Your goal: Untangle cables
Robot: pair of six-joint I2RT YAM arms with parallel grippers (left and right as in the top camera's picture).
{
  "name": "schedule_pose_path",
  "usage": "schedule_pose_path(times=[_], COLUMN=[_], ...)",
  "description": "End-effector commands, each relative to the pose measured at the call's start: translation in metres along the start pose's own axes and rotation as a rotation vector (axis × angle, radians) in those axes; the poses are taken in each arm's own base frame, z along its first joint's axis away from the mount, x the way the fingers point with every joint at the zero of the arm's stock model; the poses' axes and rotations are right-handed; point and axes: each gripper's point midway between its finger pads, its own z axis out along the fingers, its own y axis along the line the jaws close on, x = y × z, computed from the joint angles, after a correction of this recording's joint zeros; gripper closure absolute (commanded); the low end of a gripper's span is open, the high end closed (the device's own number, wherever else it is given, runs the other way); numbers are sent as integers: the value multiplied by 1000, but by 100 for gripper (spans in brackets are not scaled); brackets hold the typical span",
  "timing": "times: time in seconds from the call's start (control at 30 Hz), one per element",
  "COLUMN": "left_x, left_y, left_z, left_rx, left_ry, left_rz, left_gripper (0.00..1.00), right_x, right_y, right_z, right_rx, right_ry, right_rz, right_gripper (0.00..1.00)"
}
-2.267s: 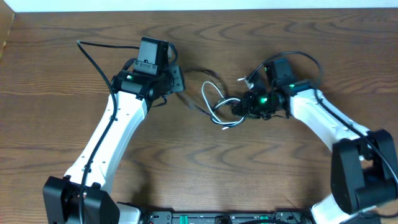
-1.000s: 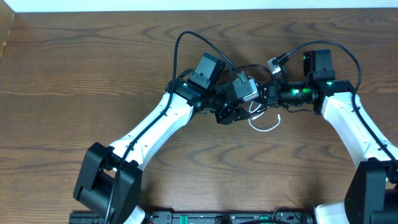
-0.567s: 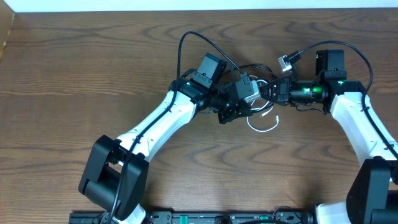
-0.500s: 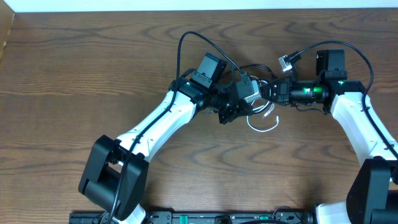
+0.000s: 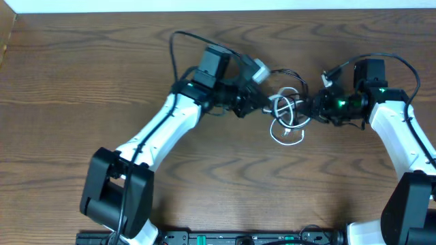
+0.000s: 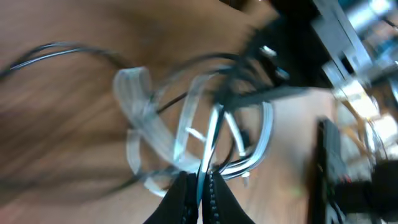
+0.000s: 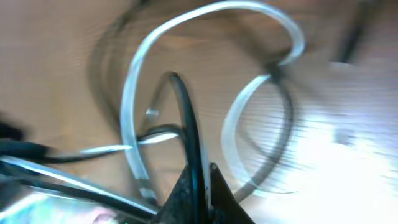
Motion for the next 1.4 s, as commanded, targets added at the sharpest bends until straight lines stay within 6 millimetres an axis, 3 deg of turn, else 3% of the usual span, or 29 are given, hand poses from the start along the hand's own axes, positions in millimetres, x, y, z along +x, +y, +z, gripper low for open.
schedule_pose_path(times=[0.0,0.1,0.2,0.27,0.33,0.47,0.6,0.73,0.8,0.93,1.07,1.17,1.37], left_x=[-13,-22,-36,-41,-40,-28,-23,-26,-27,-21,-17,-14,1], left_y=[24,37,53,52,46,21,-11,-53,-66,-62,-60,-57,-24], left_z=[-24,-42,-81,-99,-103,-84,-63,-56,-55,-42,-30,-25,-5], left_rx=[-158,-273,-480,-558,-551,-404,-234,0,66,12,-7,-4,-78], left_ry=[-56,-94,-165,-189,-188,-125,-74,-84,-85,-56,-36,-25,30], left_rz=[-111,-105,-109,-101,-100,-103,0,81,92,100,107,104,54], left_gripper=[92,92,93,92,93,87,71,54,52,51,51,51,50], right_x=[-13,-12,-12,-12,-11,-6,-5,-9,-11,-11,-9,-10,4], right_y=[-50,-66,-77,-76,-72,-44,8,23,26,55,105,116,132], right_z=[-12,-18,-22,-22,-19,-9,-1,-2,-2,-8,-31,-38,-55], right_rx=[295,391,455,450,422,262,-20,-102,-119,-278,-572,-635,-786], right_ry=[-93,-108,-117,-116,-109,-65,-23,-25,-32,-9,20,2,-3], right_rz=[79,91,96,95,93,72,-4,24,39,10,-161,-252,-463], right_gripper=[99,99,99,99,99,99,99,99,99,99,99,99,99])
